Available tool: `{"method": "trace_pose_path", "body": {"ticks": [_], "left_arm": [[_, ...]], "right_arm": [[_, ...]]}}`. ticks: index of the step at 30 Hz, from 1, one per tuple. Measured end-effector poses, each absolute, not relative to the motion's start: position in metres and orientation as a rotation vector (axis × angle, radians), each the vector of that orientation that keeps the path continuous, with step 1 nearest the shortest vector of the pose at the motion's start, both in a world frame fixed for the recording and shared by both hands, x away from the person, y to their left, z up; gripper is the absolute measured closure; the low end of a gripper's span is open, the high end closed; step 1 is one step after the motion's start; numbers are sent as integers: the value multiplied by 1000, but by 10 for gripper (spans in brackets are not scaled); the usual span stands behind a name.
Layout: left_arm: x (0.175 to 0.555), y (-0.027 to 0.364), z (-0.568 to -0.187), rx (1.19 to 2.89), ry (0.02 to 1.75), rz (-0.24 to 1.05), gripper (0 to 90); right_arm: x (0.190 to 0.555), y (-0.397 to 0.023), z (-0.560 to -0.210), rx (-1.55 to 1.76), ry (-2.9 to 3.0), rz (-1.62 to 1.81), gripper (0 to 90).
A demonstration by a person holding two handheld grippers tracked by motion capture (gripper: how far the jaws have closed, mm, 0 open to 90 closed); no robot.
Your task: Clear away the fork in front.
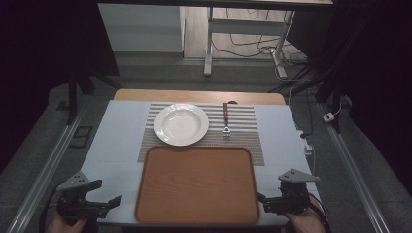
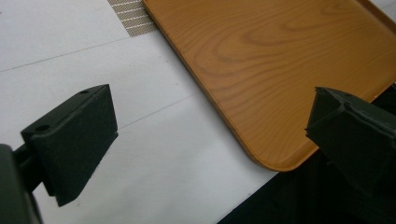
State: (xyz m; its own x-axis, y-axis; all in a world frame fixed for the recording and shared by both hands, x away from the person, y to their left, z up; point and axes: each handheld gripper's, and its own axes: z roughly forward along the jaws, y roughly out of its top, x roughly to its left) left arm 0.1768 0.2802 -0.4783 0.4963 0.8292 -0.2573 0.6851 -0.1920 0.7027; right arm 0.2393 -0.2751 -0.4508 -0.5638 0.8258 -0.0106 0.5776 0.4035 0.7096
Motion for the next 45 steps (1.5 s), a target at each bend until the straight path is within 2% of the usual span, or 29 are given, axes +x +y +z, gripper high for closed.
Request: {"method": "trace_pose_path", "body": {"ticks": [14, 31, 45], "left_arm": [[177, 280, -479, 1939, 1255, 227, 19], [178, 281, -479, 1937, 1262, 221, 20], [178, 281, -479, 1937, 1263, 217, 21]], "right_arm": [[240, -252, -452, 1055, 2352, 816, 0], [239, -201, -463, 672, 2420, 528, 0], [253, -163, -472, 365, 2410, 316, 0]]}}
